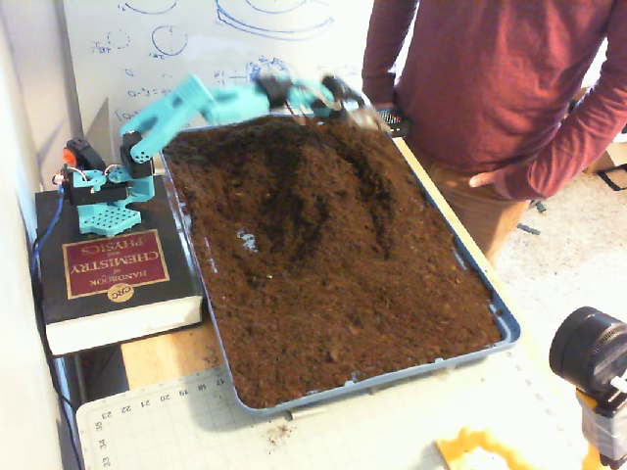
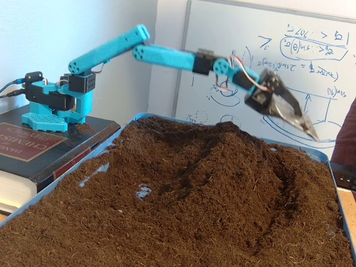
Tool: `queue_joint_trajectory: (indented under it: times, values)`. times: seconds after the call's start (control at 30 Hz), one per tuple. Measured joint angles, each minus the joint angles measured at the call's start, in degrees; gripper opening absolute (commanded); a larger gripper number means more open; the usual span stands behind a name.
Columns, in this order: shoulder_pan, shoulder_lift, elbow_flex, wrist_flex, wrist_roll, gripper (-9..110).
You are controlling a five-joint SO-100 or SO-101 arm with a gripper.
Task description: Build a berm.
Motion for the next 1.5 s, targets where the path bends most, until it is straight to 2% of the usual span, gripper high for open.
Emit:
queue_joint_trajectory:
  times: [0.17,0.43,0.93,1.5]
  values:
    - [1.32,-17.49,-18.37,0.00,0.00,0]
    - [1.93,-24.96,-19.95,0.00,0.18,0]
    - [1.85,-2.72,18.28,-0.70,0.79,0]
    - [1.49,12.22,40.43,-0.88,0.88,0]
